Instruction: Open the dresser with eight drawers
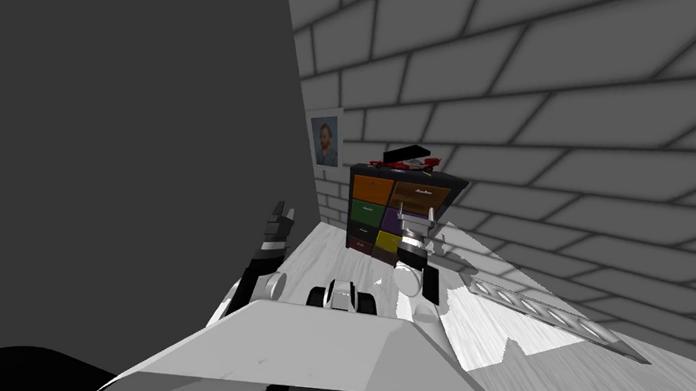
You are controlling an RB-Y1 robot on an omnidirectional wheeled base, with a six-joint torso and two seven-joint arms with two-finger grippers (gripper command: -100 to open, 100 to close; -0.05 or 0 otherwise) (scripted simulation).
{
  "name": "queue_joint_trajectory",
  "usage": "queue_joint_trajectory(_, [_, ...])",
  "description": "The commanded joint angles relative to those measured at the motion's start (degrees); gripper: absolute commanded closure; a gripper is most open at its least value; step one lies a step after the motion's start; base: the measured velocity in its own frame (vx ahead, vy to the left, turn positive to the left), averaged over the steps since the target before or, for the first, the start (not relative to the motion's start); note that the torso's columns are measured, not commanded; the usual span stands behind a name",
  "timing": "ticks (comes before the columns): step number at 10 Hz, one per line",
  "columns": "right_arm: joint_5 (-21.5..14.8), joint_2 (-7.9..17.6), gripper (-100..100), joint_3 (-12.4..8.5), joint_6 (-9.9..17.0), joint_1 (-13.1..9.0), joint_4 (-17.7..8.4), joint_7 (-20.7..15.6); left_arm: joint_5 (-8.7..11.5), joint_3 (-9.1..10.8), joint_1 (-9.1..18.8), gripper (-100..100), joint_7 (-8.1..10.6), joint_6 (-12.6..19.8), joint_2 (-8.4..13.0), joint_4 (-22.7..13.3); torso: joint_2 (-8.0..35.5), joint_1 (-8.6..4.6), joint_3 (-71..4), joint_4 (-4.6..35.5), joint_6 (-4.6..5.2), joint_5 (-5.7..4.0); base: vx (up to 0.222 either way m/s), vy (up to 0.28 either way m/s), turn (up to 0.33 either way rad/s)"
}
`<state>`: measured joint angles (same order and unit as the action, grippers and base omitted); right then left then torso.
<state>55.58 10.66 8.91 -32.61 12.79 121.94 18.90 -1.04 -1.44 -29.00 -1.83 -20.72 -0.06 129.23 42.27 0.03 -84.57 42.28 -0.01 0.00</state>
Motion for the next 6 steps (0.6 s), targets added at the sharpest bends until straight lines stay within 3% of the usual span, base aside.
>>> queue_joint_trajectory(1, [4.3, 0.0, -100, 0.4, -0.5, -0.5, -0.1, 0.9, 0.0, 0.0, 0.0, 0, 0.0, 0.0, 0.0, 0.0, 0.0, 0.0, 0.0, 0.0, 0.02, 0.0, 0.018, 0.012, 0.001])
queue_joint_trajectory(2, [6.2, -0.1, -100, 1.2, -1.3, -1.8, -0.4, 2.6, 0.0, 0.0, 0.0, 0, 0.0, 0.0, 0.0, 0.0, 0.0, -0.06, 0.0, 0.0, 0.02, -0.01, 0.03, 0.025, 0.037])
queue_joint_trajectory(6, [12.9, -0.1, -100, 1.8, -2.1, -3.1, -0.7, 4.2, 0.0, 0.0, 0.0, 0, 0.0, 0.0, 0.0, 0.0, 0.0, -0.03, 0.0, 0.0, 0.0, -0.01, 0.027, 0.018, 0.021])
